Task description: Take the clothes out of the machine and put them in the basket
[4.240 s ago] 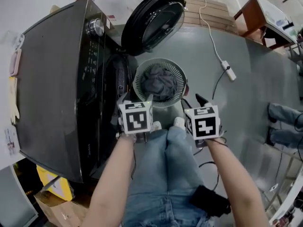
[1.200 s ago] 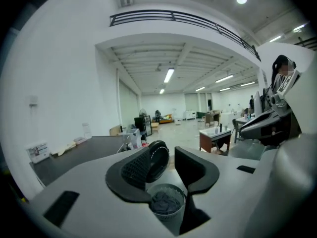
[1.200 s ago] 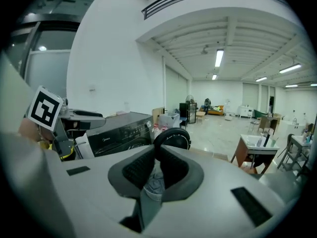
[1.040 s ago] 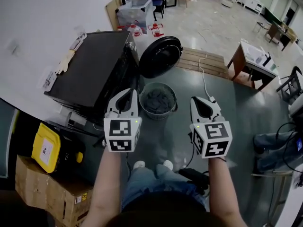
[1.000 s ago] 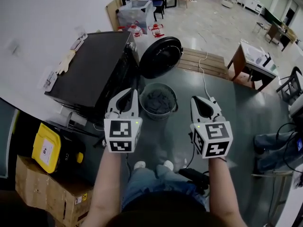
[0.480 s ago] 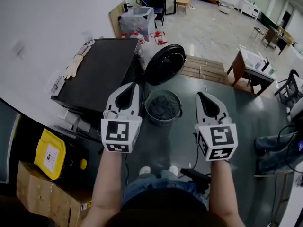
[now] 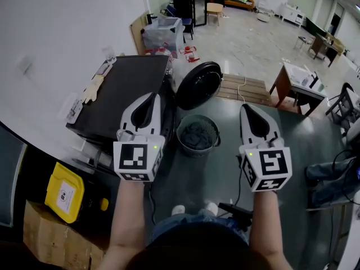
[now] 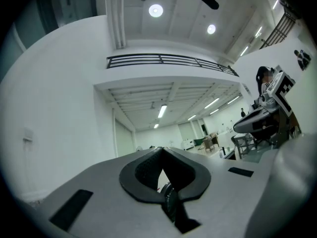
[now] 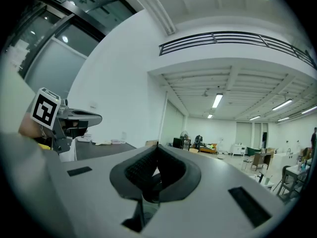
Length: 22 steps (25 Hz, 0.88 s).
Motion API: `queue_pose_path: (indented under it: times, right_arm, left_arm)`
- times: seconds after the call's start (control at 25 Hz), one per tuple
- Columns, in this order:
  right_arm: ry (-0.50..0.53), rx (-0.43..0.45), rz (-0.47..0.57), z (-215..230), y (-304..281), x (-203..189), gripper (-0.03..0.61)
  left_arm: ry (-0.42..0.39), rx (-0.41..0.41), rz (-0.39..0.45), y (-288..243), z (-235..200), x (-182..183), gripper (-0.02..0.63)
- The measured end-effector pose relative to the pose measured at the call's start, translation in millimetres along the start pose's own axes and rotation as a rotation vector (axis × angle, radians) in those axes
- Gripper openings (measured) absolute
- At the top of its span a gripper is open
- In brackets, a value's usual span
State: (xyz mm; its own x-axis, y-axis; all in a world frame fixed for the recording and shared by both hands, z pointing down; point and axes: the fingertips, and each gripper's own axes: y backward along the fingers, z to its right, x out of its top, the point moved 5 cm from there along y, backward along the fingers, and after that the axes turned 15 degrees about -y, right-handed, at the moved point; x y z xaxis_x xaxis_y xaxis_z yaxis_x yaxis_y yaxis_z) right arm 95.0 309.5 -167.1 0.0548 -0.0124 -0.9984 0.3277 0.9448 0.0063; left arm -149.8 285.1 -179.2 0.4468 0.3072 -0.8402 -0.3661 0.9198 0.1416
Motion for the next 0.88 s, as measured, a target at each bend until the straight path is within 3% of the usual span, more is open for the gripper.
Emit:
queue_pose_path:
  times: [0.24, 0.48, 0.88]
  right_arm:
    - [0.016, -0.014, 0.006, -9, 6, 2, 0.002]
    - [0.102, -0.021, 0.0, -16, 9, 2, 0.002]
    - [0.117, -0.023, -0.014, -21, 11, -2, 0.002]
  left_arm:
    - [0.022, 0.0, 0.029, 4, -6, 3, 0.002]
    - [0.007, -0.011, 0.021, 8, -8, -2, 0.002]
    - [0.035, -0.014, 0.023, 11, -17, -11, 0.002]
